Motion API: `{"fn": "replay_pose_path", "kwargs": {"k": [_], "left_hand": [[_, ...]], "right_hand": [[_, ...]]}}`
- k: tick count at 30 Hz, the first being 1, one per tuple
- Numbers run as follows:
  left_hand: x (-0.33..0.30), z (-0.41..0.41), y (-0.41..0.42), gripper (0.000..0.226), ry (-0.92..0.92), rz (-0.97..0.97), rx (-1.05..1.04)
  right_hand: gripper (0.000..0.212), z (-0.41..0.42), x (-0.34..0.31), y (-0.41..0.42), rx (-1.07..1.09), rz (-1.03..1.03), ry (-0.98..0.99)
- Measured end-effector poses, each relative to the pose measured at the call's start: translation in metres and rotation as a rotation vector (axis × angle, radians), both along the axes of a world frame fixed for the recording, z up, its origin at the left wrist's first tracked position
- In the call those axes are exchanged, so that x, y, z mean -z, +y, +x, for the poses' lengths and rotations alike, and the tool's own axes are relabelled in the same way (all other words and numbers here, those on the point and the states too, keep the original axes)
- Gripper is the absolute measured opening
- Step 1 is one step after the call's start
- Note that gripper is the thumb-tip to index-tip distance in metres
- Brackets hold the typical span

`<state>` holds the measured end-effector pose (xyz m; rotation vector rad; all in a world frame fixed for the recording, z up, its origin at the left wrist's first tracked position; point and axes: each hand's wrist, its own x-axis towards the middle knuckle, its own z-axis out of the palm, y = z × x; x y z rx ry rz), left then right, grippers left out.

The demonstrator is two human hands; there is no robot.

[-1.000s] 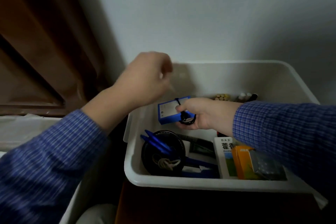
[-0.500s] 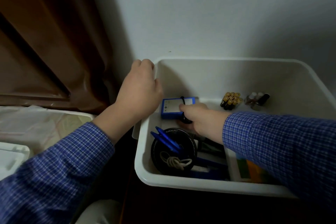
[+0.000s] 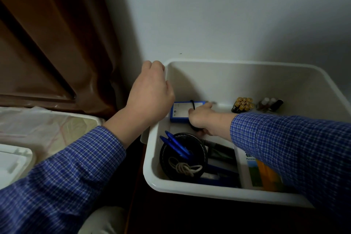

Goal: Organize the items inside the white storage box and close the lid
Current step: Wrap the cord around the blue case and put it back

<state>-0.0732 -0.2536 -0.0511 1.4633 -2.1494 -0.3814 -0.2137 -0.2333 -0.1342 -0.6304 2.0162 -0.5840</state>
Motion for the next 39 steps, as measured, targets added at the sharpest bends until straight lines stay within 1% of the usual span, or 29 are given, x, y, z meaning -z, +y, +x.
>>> {"fn": "replay_pose_path", "kwargs": {"k": [1, 2, 3, 4, 6, 10, 13, 15, 16, 18, 19, 20, 21, 22, 24, 27, 29, 31, 33, 37, 39], "left_hand": [[0.000, 0.000, 0.000, 0.018, 0.000, 0.000, 0.002], [-0.001, 0.000, 0.001, 0.019, -0.001, 0.003, 0.001], [-0.001, 0.000, 0.001, 0.020, -0.005, 0.007, -0.002], [-0.001, 0.000, 0.001, 0.020, -0.010, 0.010, -0.004], [-0.001, 0.000, 0.001, 0.022, -0.013, 0.014, -0.004], [0.000, 0.000, 0.000, 0.023, 0.002, 0.023, 0.001], [0.000, 0.001, 0.000, 0.022, 0.008, 0.021, 0.003], [0.001, 0.001, 0.000, 0.023, 0.017, 0.018, 0.006], [0.001, 0.002, 0.000, 0.023, 0.022, 0.017, 0.008], [0.001, 0.002, 0.000, 0.023, 0.027, 0.018, 0.009], [0.001, 0.002, 0.000, 0.024, 0.027, 0.020, 0.009], [0.001, 0.002, 0.000, 0.024, 0.026, 0.023, 0.006], [0.001, 0.002, 0.000, 0.025, 0.024, 0.026, 0.004], [0.001, 0.002, 0.000, 0.025, 0.023, 0.028, 0.001], [0.001, 0.001, 0.000, 0.025, 0.021, 0.029, -0.002], [0.002, 0.002, 0.000, 0.024, 0.024, 0.014, -0.003], [0.003, 0.002, 0.000, 0.025, 0.027, 0.008, -0.002], [0.003, 0.001, 0.000, 0.025, 0.022, 0.008, -0.004], [0.003, 0.001, 0.000, 0.024, 0.028, 0.009, -0.002], [0.002, 0.001, 0.001, 0.023, 0.031, 0.014, 0.006], [0.001, 0.000, 0.001, 0.023, 0.033, 0.018, 0.004]], "right_hand": [[0.064, -0.002, 0.006, -0.001, 0.118, 0.000, -0.039], [0.070, -0.003, 0.004, 0.002, 0.003, 0.023, 0.023], [0.071, -0.005, 0.005, 0.002, -0.068, 0.065, 0.036], [0.071, -0.008, 0.004, 0.002, -0.113, 0.101, 0.062], [0.069, -0.013, 0.002, 0.004, -0.153, 0.132, 0.036], [0.056, -0.018, -0.002, 0.006, -0.145, 0.133, -0.085], [0.037, -0.022, -0.006, 0.009, -0.207, 0.145, -0.061], [0.019, -0.023, -0.008, 0.010, -0.347, 0.137, 0.051], [0.016, -0.024, -0.010, 0.012, -0.441, 0.120, 0.139], [0.024, -0.027, -0.011, 0.015, -0.603, 0.062, 0.401], [0.026, -0.029, -0.012, 0.016, -0.660, 0.026, 0.556], [0.026, -0.030, -0.013, 0.017, -0.690, -0.009, 0.667], [0.027, -0.032, -0.013, 0.019, -0.694, -0.041, 0.733], [0.029, -0.034, -0.013, 0.019, -0.680, -0.068, 0.754], [0.028, -0.038, -0.013, 0.018, -0.657, -0.121, 0.718], [0.022, -0.037, -0.010, 0.018, -0.690, -0.180, 0.574], [0.014, -0.033, -0.003, 0.017, -0.710, -0.225, 0.457], [0.020, -0.029, 0.001, 0.016, -0.715, -0.269, 0.416], [0.018, -0.025, 0.004, 0.011, -0.735, -0.299, 0.483], [0.030, -0.014, 0.001, -0.001, -0.830, -0.377, 0.675], [0.029, -0.007, 0.000, -0.006, -0.905, -0.461, 0.686]]}}
